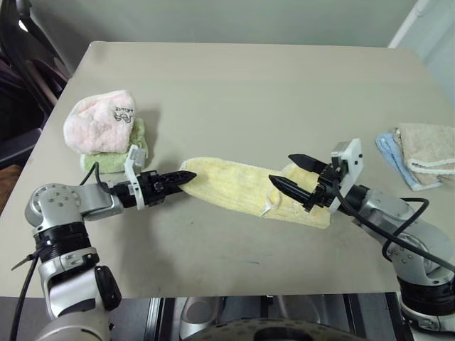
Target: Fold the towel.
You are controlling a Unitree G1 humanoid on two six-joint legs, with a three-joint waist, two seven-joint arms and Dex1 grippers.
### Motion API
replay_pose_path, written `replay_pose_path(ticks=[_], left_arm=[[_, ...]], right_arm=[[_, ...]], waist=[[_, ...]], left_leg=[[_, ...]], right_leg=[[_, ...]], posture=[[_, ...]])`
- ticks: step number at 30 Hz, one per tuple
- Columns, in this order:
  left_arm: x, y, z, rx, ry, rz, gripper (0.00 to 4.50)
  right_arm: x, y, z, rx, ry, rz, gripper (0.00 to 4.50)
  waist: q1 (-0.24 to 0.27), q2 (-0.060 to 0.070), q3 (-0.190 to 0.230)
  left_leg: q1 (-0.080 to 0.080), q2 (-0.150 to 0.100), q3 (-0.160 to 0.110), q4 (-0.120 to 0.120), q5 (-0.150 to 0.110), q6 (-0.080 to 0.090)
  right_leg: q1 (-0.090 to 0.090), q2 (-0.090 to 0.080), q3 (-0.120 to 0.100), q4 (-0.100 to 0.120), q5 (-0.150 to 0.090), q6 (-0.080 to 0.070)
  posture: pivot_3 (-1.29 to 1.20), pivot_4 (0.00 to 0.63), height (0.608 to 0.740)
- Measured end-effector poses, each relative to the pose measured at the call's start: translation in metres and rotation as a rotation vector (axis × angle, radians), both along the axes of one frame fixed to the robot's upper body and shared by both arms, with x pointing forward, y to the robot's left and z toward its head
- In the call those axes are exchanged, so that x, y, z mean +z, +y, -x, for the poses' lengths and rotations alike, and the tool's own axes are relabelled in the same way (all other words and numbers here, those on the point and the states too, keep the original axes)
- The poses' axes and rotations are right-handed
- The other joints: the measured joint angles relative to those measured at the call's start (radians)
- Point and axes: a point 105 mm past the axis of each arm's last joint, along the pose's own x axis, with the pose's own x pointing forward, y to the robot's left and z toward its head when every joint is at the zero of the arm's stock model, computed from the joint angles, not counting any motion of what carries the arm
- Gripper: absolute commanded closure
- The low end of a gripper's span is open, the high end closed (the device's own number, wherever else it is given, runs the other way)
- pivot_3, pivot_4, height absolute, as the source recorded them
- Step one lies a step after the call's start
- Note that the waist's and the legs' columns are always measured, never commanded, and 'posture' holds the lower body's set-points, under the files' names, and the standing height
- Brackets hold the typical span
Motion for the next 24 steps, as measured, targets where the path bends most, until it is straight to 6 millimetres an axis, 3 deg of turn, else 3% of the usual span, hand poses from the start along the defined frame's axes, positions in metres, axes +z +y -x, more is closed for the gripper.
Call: replay_pose_path(ticks=[3, 4, 14, 17, 20, 24], left_arm=[[-0.001, -0.001, 0.0, -0.002, 0.001, 0.004, 4.39], [-0.001, -0.002, 0.0, -0.003, 0.002, 0.006, 4.47], [0.003, -0.003, -0.003, -0.01, -0.013, -0.008, 4.47], [0.02, -0.01, -0.01, -0.057, -0.073, -0.04, 4.47], [0.046, -0.028, -0.015, -0.151, -0.193, -0.071, 4.47], [0.067, -0.055, -0.019, -0.266, -0.283, -0.04, 4.47]], right_arm=[[-0.001, 0.0, 0.0, -0.001, 0.002, 0.004, 0.0], [-0.002, -0.001, 0.0, -0.004, 0.003, 0.013, 0.0], [-0.005, -0.001, 0.005, -0.001, 0.009, 0.024, 0.0], [-0.005, -0.004, 0.01, 0.011, 0.018, 0.025, 0.0], [0.0, -0.01, 0.014, 0.007, 0.006, 0.036, 0.0], [0.003, -0.021, 0.015, -0.021, 0.002, 0.034, 0.0]], waist=[[0.0, 0.0, 0.0], [0.0, 0.0, 0.0], [0.001, -0.001, 0.001], [0.007, -0.004, 0.003], [0.011, -0.006, 0.003], [0.011, -0.007, 0.004]], left_leg=[[0.0, 0.0, 0.0, 0.0, 0.0, 0.0], [0.0, 0.0, 0.0, 0.0, 0.0, 0.0], [0.0, 0.0, 0.0, 0.0, 0.0, 0.0], [-0.001, 0.0, 0.0, 0.001, 0.0, 0.0], [-0.001, -0.001, 0.0, 0.002, 0.0, 0.001], [-0.002, -0.001, 0.0, 0.001, 0.0, 0.001]], right_leg=[[0.0, 0.0, 0.0, 0.0, 0.0, 0.0], [0.0, 0.0, 0.0, 0.0, 0.0, 0.0], [0.0, 0.0, 0.0, 0.0, 0.0, 0.0], [0.0, 0.0, 0.0, 0.0, 0.0, 0.0], [0.001, -0.001, 0.0, 0.0, 0.001, 0.0], [0.0, -0.001, 0.0, 0.0, 0.0, 0.001]], posture=[[0.0, 0.15, 0.733], [0.0, 0.15, 0.733], [0.0, 0.15, 0.733], [0.0, 0.15, 0.733], [0.0, 0.15, 0.733], [0.0, 0.15, 0.733]])
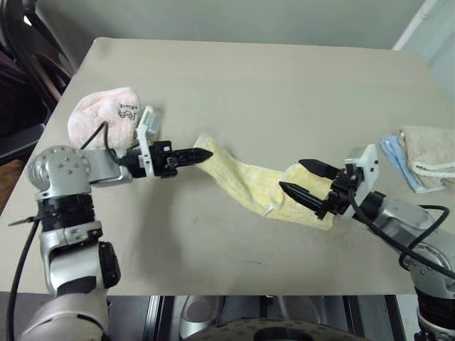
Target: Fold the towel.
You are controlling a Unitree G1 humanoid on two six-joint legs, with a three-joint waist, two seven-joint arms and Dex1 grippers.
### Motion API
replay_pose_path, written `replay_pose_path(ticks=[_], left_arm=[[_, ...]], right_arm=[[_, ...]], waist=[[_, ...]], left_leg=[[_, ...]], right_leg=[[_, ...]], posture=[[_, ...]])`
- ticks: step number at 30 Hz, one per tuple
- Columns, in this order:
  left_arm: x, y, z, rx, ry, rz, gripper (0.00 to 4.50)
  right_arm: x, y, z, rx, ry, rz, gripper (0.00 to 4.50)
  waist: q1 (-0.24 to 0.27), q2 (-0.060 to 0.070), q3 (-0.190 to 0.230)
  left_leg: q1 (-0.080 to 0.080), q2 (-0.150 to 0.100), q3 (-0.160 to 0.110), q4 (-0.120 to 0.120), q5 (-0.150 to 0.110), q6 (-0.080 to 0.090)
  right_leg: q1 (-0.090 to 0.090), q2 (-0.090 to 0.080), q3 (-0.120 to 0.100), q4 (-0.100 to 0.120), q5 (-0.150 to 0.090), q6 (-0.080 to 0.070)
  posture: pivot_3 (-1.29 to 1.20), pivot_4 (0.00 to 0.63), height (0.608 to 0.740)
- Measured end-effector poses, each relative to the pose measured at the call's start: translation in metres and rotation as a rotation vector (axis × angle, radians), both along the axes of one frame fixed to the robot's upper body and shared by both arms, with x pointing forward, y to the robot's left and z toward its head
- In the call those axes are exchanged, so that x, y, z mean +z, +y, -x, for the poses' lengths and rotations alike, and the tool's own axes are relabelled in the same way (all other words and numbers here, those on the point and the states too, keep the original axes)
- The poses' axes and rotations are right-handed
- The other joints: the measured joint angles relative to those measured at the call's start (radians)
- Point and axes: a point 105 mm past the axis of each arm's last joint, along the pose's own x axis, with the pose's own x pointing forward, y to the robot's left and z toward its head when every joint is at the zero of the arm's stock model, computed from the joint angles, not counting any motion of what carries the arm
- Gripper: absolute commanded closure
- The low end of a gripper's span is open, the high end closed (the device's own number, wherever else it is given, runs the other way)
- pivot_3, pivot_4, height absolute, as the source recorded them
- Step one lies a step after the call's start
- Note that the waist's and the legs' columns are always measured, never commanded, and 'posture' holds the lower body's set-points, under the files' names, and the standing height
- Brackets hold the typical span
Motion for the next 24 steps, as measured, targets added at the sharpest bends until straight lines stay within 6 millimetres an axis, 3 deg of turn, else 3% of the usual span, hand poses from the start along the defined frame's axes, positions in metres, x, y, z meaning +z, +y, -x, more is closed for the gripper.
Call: replay_pose_path(ticks=[6, 11, 14, 16, 24], left_arm=[[0.026, -0.06, 0.01, -0.283, -0.069, 0.07, 4.47], [0.014, -0.097, 0.025, -0.469, -0.022, 0.076, 4.47], [0.007, -0.118, 0.028, -0.543, -0.015, 0.083, 4.47], [0.003, -0.128, 0.027, -0.565, -0.023, 0.089, 4.47], [-0.023, -0.16, 0.03, -0.662, -0.08, 0.046, 4.47]], right_arm=[[-0.004, -0.025, 0.008, -0.074, 0.021, 0.088, 0.0], [-0.002, -0.052, 0.012, -0.177, 0.014, 0.131, 0.0], [0.005, -0.058, 0.018, -0.205, -0.008, 0.136, 0.0], [0.006, -0.061, 0.022, -0.229, -0.012, 0.135, 0.0], [0.008, -0.077, 0.037, -0.323, -0.002, 0.152, 0.0]], waist=[[0.003, -0.001, 0.001], [0.003, -0.001, 0.001], [0.003, -0.002, 0.001], [0.002, -0.002, 0.001], [0.007, -0.003, 0.002]], left_leg=[[-0.002, -0.001, 0.001, 0.001, 0.001, 0.002], [-0.002, -0.001, 0.001, 0.001, 0.001, 0.003], [-0.002, 0.0, 0.001, 0.001, 0.001, 0.003], [-0.002, -0.001, 0.001, 0.001, 0.001, 0.004], [-0.003, -0.002, 0.002, 0.002, 0.001, 0.007]], right_leg=[[0.001, -0.002, 0.0, -0.001, 0.002, 0.011], [0.001, -0.002, 0.0, -0.001, 0.001, 0.015], [0.001, -0.002, 0.001, -0.001, 0.0, 0.016], [0.001, -0.002, 0.001, -0.001, -0.005, 0.027], [0.002, -0.004, 0.002, -0.001, -0.006, 0.032]], posture=[[0.0, 0.15, 0.733], [0.0, 0.15, 0.733], [0.0, 0.15, 0.733], [0.0, 0.15, 0.733], [0.0, 0.15, 0.733]])
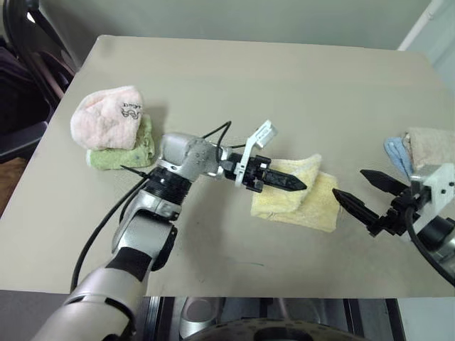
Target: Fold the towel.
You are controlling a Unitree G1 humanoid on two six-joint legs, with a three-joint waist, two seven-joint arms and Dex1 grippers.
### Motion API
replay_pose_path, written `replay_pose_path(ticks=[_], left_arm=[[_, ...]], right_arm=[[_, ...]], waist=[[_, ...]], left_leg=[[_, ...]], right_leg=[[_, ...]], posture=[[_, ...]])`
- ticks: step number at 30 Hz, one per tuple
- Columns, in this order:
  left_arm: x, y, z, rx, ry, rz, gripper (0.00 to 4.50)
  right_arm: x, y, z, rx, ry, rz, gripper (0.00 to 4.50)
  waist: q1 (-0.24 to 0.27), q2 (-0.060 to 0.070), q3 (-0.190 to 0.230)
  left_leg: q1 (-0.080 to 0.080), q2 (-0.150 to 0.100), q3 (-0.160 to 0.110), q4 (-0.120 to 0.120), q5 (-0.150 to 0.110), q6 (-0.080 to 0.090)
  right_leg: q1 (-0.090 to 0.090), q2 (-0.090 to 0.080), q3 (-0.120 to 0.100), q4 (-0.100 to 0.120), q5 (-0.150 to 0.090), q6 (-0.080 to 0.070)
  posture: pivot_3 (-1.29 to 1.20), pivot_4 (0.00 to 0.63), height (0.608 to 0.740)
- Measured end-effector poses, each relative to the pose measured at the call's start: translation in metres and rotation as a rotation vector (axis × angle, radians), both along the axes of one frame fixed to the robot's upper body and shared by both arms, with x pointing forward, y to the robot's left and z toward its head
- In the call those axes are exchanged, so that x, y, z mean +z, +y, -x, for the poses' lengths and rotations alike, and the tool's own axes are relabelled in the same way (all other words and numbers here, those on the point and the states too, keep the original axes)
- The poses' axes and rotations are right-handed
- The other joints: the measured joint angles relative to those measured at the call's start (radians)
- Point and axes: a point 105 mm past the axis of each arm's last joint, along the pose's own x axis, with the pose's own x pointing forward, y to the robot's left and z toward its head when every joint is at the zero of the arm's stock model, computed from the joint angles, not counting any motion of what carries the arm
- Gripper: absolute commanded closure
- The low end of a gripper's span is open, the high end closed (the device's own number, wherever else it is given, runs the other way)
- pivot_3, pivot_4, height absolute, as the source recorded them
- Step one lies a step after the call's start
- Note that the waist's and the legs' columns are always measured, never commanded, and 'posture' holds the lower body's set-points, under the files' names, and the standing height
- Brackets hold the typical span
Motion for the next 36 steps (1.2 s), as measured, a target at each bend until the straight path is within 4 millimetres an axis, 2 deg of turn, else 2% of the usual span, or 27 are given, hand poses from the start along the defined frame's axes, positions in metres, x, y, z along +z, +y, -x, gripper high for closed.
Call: replay_pose_path(ticks=[7, 11, 19, 26, 29, 36], left_arm=[[0.0, -0.028, 0.01, -0.078, -0.085, 0.064, 4.47], [-0.009, -0.045, 0.011, -0.072, -0.159, 0.066, 4.47], [-0.03, -0.056, 0.015, -0.082, -0.19, 0.011, 4.47], [-0.041, -0.078, 0.014, -0.034, -0.241, 0.023, 4.47], [-0.043, -0.081, 0.012, -0.011, -0.257, 0.024, 3.79], [-0.045, -0.079, 0.013, -0.017, -0.245, 0.033, 1.39]], right_arm=[[-0.002, -0.018, 0.01, -0.084, 0.019, 0.039, 0.0], [0.003, -0.017, 0.011, -0.087, 0.002, 0.045, 0.0], [0.004, -0.018, 0.01, -0.105, -0.006, 0.041, 0.0], [0.006, -0.018, 0.008, -0.108, -0.014, 0.037, 0.0], [0.006, -0.018, 0.008, -0.108, -0.013, 0.037, 0.0], [0.006, -0.018, 0.008, -0.109, -0.013, 0.037, 0.0]], waist=[[0.003, 0.0, 0.0], [0.002, 0.0, 0.0], [0.002, 0.0, 0.0], [0.003, 0.0, 0.0], [0.003, 0.0, 0.0], [0.003, 0.0, 0.0]], left_leg=[[-0.002, -0.002, 0.001, 0.001, -0.002, 0.004], [-0.002, -0.003, 0.002, 0.003, -0.002, 0.006], [-0.002, -0.003, 0.002, 0.003, -0.003, 0.007], [-0.004, -0.003, 0.003, 0.008, -0.005, 0.009], [-0.005, -0.003, 0.003, 0.011, -0.006, 0.01], [-0.007, -0.004, 0.003, 0.017, -0.008, 0.013]], right_leg=[[0.0, -0.003, 0.0, -0.001, 0.0, 0.004], [0.0, -0.004, 0.0, -0.001, 0.001, 0.005], [0.0, -0.004, 0.0, -0.001, 0.001, 0.006], [0.0, -0.004, 0.0, -0.001, 0.001, 0.008], [0.0, -0.004, 0.0, -0.001, 0.002, 0.009], [0.001, -0.005, 0.0, -0.001, 0.003, 0.011]], posture=[[0.0, 0.15, 0.733], [0.0, 0.15, 0.733], [0.0, 0.15, 0.733], [0.0, 0.15, 0.733], [0.0, 0.15, 0.733], [0.0, 0.15, 0.733]])
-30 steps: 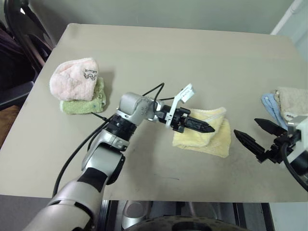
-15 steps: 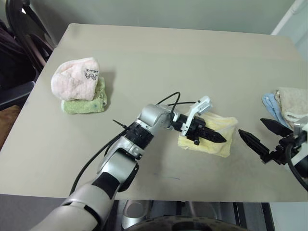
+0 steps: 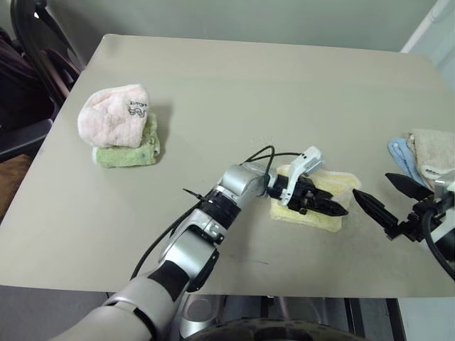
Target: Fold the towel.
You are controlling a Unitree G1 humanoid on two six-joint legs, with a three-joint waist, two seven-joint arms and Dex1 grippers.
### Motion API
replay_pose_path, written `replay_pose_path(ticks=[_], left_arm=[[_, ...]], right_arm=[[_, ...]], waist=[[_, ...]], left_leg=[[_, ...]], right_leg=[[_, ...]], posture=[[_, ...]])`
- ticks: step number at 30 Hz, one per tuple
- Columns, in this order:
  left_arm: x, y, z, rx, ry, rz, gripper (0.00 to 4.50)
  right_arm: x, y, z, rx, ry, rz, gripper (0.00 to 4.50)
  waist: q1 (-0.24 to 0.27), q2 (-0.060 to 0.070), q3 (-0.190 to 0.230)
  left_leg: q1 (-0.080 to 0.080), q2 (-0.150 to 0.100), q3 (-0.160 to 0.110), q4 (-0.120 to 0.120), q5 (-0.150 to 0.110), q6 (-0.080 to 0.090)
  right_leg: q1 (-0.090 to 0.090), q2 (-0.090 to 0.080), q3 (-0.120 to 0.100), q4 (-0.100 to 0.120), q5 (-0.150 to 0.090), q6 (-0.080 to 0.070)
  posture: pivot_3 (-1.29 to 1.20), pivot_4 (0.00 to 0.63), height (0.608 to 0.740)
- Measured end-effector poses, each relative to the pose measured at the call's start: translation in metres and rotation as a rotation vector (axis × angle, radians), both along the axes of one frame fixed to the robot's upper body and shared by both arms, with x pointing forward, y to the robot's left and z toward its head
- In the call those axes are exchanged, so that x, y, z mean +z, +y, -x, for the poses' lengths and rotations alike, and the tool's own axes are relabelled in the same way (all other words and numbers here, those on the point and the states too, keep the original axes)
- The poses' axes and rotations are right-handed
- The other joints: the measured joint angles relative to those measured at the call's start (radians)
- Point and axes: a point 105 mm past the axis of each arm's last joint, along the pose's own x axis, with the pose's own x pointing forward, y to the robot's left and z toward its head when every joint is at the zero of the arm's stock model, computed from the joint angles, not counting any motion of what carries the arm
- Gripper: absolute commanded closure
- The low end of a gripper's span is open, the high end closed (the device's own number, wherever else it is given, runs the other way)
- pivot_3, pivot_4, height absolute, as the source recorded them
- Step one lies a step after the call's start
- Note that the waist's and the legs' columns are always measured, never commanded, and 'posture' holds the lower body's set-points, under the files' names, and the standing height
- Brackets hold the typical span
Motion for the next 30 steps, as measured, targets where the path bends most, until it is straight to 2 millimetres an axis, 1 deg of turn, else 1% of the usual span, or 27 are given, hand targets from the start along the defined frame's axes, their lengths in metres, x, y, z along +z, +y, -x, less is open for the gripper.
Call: replay_pose_path(ticks=[4, 7, 10, 15, 17, 19, 20, 22, 23, 24, 26, 30], left_arm=[[0.004, 0.002, 0.004, -0.03, 0.011, 0.021, 0.02], [0.01, 0.004, 0.007, -0.051, 0.006, 0.055, 0.02], [0.023, 0.005, 0.006, -0.043, -0.01, 0.116, 0.02], [0.07, 0.016, 0.003, -0.041, -0.173, 0.279, 0.02], [0.087, 0.024, -0.006, 0.012, -0.255, 0.332, 0.02], [0.099, 0.035, -0.017, 0.072, -0.334, 0.366, 0.02], [0.101, 0.042, -0.022, 0.098, -0.372, 0.371, 0.02], [0.098, 0.055, -0.028, 0.13, -0.452, 0.363, 0.02], [0.094, 0.061, -0.03, 0.143, -0.475, 0.359, 0.38], [0.09, 0.067, -0.032, 0.158, -0.489, 0.35, 0.51], [0.085, 0.076, -0.034, 0.182, -0.495, 0.346, 1.15], [0.082, 0.088, -0.034, 0.217, -0.501, 0.359, 2.59]], right_arm=[[0.001, 0.0, -0.001, 0.001, -0.004, 0.0, 0.0], [0.001, 0.0, -0.001, 0.003, -0.007, 0.001, 0.0], [0.001, 0.0, -0.002, 0.004, -0.005, 0.022, 0.0], [0.007, 0.005, -0.005, 0.03, -0.03, 0.004, 0.0], [0.012, 0.011, -0.008, 0.058, -0.053, -0.018, 0.0], [0.015, 0.015, -0.009, 0.075, -0.063, -0.039, 0.0], [0.016, 0.017, -0.01, 0.08, -0.067, -0.049, 0.0], [0.018, 0.025, -0.012, 0.115, -0.076, -0.083, 0.0], [0.018, 0.029, -0.013, 0.128, -0.073, -0.094, 0.0], [0.016, 0.031, -0.014, 0.136, -0.068, -0.099, 0.18], [0.014, 0.036, -0.014, 0.155, -0.057, -0.107, 0.62], [0.007, 0.045, -0.014, 0.195, -0.026, -0.139, 2.01]], waist=[[0.0, 0.0, 0.0], [0.0, 0.0, 0.0], [0.0, 0.0, 0.0], [-0.001, 0.0, 0.0], [-0.001, 0.001, 0.0], [-0.002, 0.001, 0.0], [-0.002, 0.001, 0.0], [-0.004, 0.001, -0.001], [-0.005, 0.001, 0.0], [-0.005, 0.001, 0.0], [-0.004, 0.001, 0.0], [0.001, 0.001, 0.0]], left_leg=[[0.0, 0.0, 0.001, 0.0, 0.0, 0.0], [0.0, 0.0, 0.001, 0.0, 0.0, 0.0], [0.0, 0.0, 0.001, 0.0, 0.0, 0.0], [0.001, 0.0, 0.001, 0.0, 0.0, 0.001], [0.001, 0.0, 0.002, 0.0, 0.001, 0.001], [0.001, 0.0, 0.002, 0.0, 0.001, 0.001], [0.001, 0.0, 0.001, 0.0, 0.001, 0.001], [0.002, 0.001, 0.001, 0.0, 0.001, 0.001], [0.001, 0.001, 0.001, 0.0, 0.001, 0.001], [0.001, 0.001, 0.001, 0.0, 0.001, 0.001], [0.0, 0.001, 0.001, 0.0, 0.001, 0.001], [-0.001, 0.0, 0.001, 0.001, 0.0, 0.002]], right_leg=[[0.0, 0.0, 0.0, 0.0, 0.001, 0.0], [0.0, 0.0, 0.0, 0.0, 0.001, 0.0], [0.0, 0.0, 0.0, 0.0, 0.001, 0.0], [0.0, 0.0, 0.0, 0.0, 0.001, 0.0], [0.0, 0.0, 0.0, 0.0, 0.001, 0.0], [0.0, 0.0, 0.0, 0.0, 0.002, 0.0], [0.0, 0.0, 0.0, 0.0, 0.002, 0.0], [0.0, 0.0, 0.0, 0.0, 0.002, -0.001], [0.0, 0.0, 0.0, 0.0, 0.002, -0.001], [0.0, 0.0, 0.0, 0.0, 0.002, -0.001], [-0.001, 0.0, 0.0, 0.0, 0.002, -0.001], [-0.001, -0.001, 0.0, -0.001, 0.006, -0.006]], posture=[[0.0, 0.15, 0.733], [0.0, 0.15, 0.733], [0.0, 0.15, 0.733], [0.0, 0.15, 0.733], [0.0, 0.15, 0.733], [0.0, 0.15, 0.733], [0.0, 0.15, 0.733], [0.0, 0.15, 0.733], [0.0, 0.15, 0.733], [0.0, 0.15, 0.733], [0.0, 0.15, 0.733], [0.0, 0.15, 0.733]])
